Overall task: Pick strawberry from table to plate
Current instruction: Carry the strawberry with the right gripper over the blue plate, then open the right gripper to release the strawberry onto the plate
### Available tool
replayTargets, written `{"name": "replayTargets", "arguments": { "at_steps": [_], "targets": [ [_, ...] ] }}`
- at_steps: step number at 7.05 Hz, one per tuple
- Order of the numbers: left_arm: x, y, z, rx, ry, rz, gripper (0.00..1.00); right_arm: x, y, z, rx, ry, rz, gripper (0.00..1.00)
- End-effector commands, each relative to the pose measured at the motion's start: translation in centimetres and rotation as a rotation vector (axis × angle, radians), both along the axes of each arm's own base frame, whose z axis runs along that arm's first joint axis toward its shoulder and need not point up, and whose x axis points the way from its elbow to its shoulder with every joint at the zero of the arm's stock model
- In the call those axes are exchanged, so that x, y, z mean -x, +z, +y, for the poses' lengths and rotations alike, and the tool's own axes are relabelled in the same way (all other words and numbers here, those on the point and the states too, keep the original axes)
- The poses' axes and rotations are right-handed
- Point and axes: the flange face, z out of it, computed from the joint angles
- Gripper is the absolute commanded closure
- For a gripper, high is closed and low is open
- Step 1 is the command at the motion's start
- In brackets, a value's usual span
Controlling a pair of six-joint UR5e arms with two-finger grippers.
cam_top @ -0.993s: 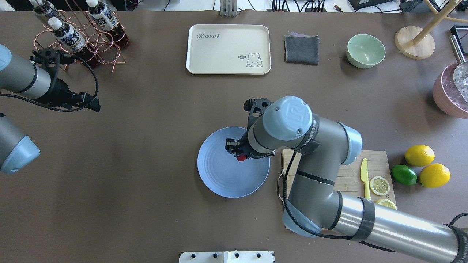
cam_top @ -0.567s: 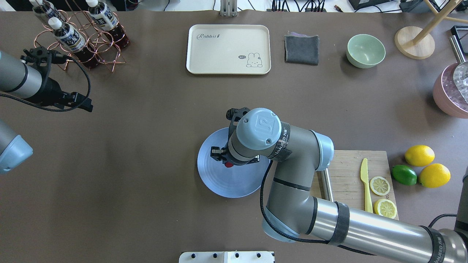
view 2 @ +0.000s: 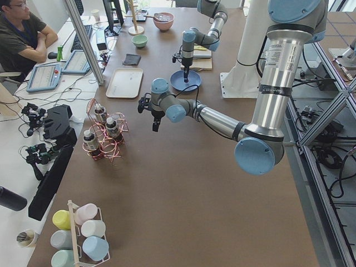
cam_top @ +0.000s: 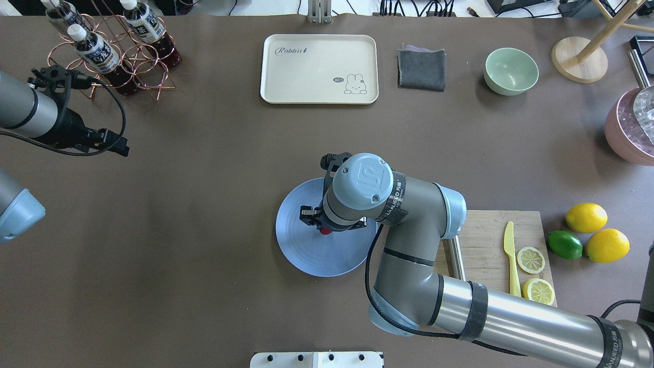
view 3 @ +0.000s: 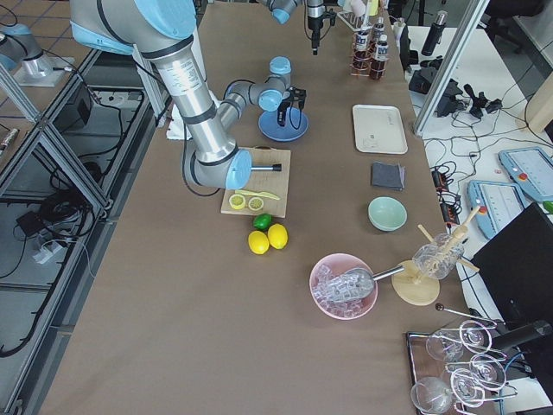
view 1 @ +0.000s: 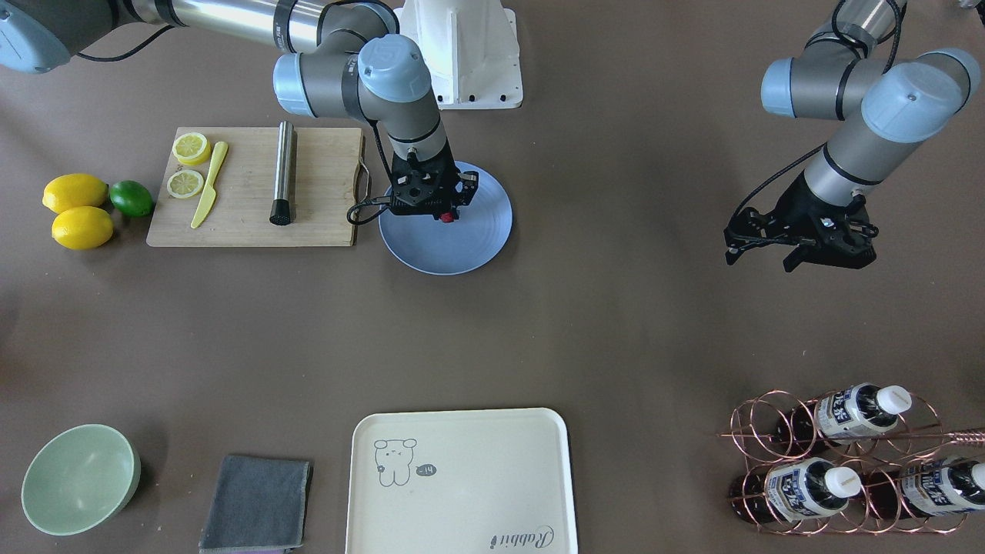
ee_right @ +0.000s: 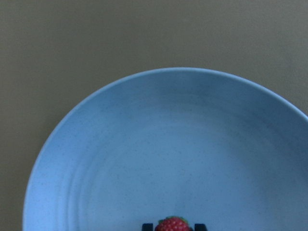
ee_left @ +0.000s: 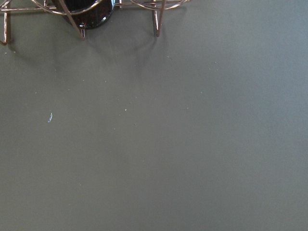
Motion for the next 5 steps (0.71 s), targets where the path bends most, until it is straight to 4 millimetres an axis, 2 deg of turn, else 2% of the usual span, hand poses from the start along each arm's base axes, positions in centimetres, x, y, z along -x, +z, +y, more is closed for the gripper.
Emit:
{"name": "replayTargets", "arguments": {
  "at_steps": [1, 2, 3, 4, 5],
  "targets": [
    [-0.1, -0.1, 0.0, 0.003, -0.003, 0.001, 0.03, -0.3, 0.5, -0.5, 0.006, 0.013, 0.007, 0.01],
    [-0.1, -0.2, 0.0, 0.002, -0.004, 0.002, 0.03, -0.4, 0.7, -0.6, 0.006, 0.014, 0.01, 0.0],
    [-0.1, -0.3, -0.1, 0.003, -0.008, 0.004, 0.03, -1.3, -0.3, -1.3, 0.0, 0.028, -0.01, 0.0],
    [-0.1, -0.7, 0.0, -0.002, -0.009, 0.009, 0.03, -3.8, -1.4, -2.4, -0.005, 0.05, -0.03, 0.0],
    [0.4, -1.1, 0.1, -0.008, -0.013, 0.012, 0.03, -8.0, -1.1, -3.8, 0.014, 0.07, -0.04, 0.0]
  ]
}}
